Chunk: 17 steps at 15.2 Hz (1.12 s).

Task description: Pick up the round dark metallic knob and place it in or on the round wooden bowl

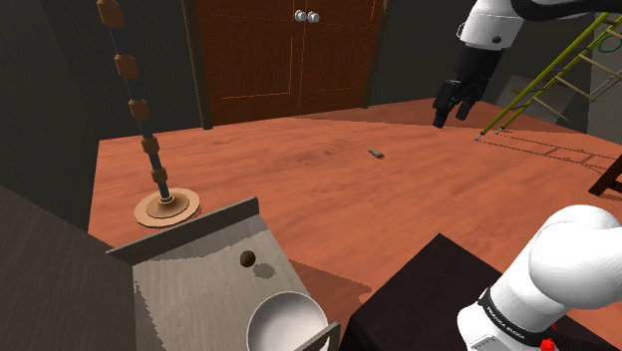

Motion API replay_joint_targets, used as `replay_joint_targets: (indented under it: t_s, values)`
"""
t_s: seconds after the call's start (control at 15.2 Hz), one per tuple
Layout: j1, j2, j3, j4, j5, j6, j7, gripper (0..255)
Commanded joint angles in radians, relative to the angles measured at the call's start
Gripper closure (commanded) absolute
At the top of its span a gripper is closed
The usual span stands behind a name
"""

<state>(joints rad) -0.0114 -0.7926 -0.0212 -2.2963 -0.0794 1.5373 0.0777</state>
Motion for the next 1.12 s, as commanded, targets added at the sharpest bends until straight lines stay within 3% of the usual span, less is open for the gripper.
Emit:
replay_joint_targets:
  t_s: [0.0,0.53,1.06]
  values:
    - [0.0,0.0,0.0,0.0,0.0,0.0,0.0,0]
    - [0.053,0.07,0.037,-0.181,0.069,0.286,0.03,0]
    - [0.115,0.237,0.082,-0.279,0.138,0.592,0.046,0]
